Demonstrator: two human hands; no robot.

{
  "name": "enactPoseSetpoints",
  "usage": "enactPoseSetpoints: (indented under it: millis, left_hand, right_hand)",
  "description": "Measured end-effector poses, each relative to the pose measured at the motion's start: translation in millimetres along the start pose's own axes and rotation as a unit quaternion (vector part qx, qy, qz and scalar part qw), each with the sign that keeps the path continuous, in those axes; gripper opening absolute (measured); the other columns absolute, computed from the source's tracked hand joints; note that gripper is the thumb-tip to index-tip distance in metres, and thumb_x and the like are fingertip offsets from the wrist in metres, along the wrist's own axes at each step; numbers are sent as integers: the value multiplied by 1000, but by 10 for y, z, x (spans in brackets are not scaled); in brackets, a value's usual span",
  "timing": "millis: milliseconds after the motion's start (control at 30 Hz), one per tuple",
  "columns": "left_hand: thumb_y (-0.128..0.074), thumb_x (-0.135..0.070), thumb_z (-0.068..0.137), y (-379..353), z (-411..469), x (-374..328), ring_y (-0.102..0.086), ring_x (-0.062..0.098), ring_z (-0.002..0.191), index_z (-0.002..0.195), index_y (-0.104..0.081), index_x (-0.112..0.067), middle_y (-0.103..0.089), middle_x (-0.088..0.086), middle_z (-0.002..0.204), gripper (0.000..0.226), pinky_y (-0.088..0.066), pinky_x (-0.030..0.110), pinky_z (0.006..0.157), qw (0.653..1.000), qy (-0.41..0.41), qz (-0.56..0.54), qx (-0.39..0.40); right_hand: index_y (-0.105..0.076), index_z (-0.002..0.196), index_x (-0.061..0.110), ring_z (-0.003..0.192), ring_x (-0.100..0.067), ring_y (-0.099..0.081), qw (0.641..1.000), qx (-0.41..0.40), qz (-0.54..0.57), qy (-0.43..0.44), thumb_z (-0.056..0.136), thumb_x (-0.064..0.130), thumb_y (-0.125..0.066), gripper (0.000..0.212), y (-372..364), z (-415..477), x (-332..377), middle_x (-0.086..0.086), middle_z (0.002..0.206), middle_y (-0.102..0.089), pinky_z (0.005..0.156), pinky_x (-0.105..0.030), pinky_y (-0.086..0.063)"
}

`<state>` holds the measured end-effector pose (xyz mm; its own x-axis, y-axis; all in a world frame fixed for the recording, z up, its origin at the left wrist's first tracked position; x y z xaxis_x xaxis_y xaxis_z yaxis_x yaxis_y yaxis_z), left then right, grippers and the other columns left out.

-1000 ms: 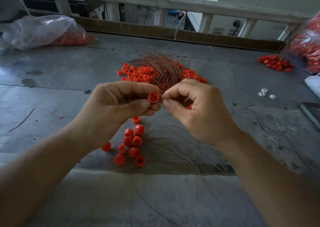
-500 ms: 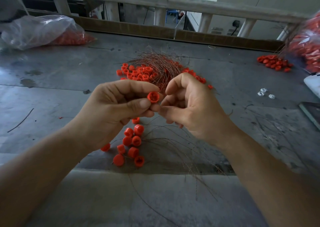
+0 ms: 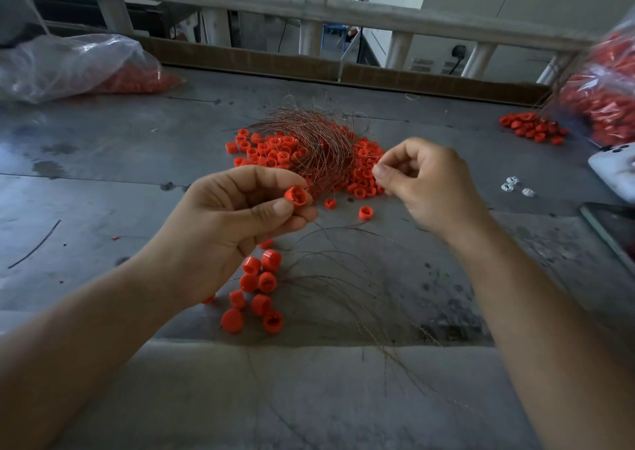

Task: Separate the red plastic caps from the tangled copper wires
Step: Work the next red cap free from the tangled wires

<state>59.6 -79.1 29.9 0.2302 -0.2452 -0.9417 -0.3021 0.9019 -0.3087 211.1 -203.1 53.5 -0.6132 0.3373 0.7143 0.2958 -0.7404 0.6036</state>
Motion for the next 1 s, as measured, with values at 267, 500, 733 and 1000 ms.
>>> enactPoseSetpoints:
  millis: [267,500,733,1000]
  left_hand:
    - [-54,1,65,22,-13,-10,-70,14,69,72,-75,-10,-71,7,71,24,-53,16,61,1000,5,-5,-25]
    - [-56,0,63,-11,-11,-14,-70,14,67,71,-75,-10,-71,6,70,23,-53,16,59,1000,8,-12,-22]
    - [-54,0,64,-3,-5,-10,-70,14,68,72,-75,-12,-71,7,71,25,-53,16,60,1000,10,-4,-19]
    - [-54,1,63,-7,4,9,-69,13,66,84,-63,-2,-70,7,69,22,-53,15,59,999,15,14,-35]
  right_hand:
    - [-69,83,20,65,0,-55,991,48,-122,28,84,15,-63,8,-289,2,-109,13,71,-57,66,-14,-41]
    - [-68,102,16,97,-12,-48,966,115,-206,102,86,20,-61,18,-596,-6,3,2,96,-54,80,-24,-37]
    - [-58,81,15,78,-9,-53,988,57,-111,89,87,11,-59,7,-432,-1,31,8,79,-54,73,-20,-43]
    - [-58,77,20,55,0,-57,986,39,156,38,93,13,-49,20,-210,-88,200,9,60,-58,51,-22,-51]
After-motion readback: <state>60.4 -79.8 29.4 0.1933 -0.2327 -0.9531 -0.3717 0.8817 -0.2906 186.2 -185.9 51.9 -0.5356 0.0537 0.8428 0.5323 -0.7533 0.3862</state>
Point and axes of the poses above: each hand's wrist, its own z-axis towards the middle knuckle, its own y-axis out of the back of the hand, x = y × z, the point moved 7 cm from there along z, towards the middle knuckle
